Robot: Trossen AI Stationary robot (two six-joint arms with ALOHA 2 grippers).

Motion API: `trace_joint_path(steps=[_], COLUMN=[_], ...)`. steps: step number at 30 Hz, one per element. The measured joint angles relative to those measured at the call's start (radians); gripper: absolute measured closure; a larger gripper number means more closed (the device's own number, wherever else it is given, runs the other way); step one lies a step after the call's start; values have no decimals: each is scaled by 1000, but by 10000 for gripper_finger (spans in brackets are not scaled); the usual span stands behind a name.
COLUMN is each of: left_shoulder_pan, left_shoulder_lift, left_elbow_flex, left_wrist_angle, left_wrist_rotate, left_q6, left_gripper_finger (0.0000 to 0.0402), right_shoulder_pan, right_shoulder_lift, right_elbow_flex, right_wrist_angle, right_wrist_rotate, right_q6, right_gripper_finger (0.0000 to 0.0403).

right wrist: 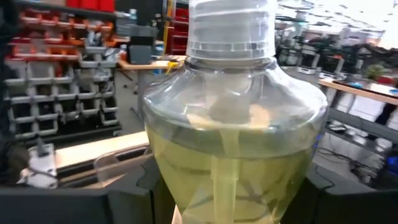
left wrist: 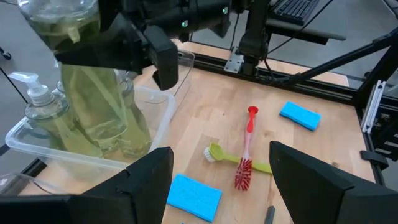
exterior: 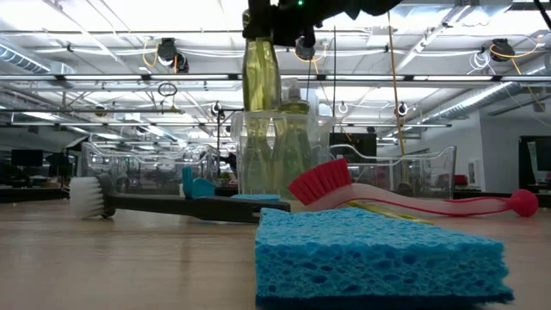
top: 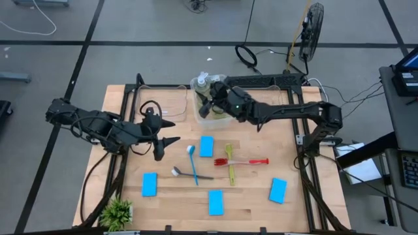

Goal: Pick & Place Kitchen Sink Supplies
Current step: Put the yellow dish soap into the white bin

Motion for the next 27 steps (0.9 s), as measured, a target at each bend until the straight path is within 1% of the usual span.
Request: trace_joint_path(steps=[2,4,10,12,14,16,19,23,26,27], left_shoulder_pan=[0,2,3,3,3,3,3,3,3,3], left_shoulder_lift=[0,0,0,0,0,0,0,0,0,0], left_elbow_flex=[0,0,0,0,0,0,0,0,0,0], left_wrist_angle=[0,0,0,0,0,0,0,-3,-14,-17], left_wrist_rotate=[0,0,0,-1,-1,-1,-1,-1,-1,-1], left_q6=[1,2,12,19,27,39,55,64,62,57], left_gripper_finger=[133,133,133,133,133,133,133,133,133,133], right_shoulder_pan=[11,16,32,40,47,51,61,76,77,77], right_shoulder_lift=[-1,-3,-3,-3,17,43,81,113,133,138], right_elbow_flex=[0,0,0,0,0,2,0,0,0,0], right_wrist_angle=[0,7,24,30,52,82,99,128,176,187], right_wrist_rotate=[55,82,111,141,168,156,173,290,302,320], right_q6=[-14,-6,43,48,66,82,58,-12,-34,-36], right_gripper_finger=[211,211,211,211,211,211,211,211,210,210])
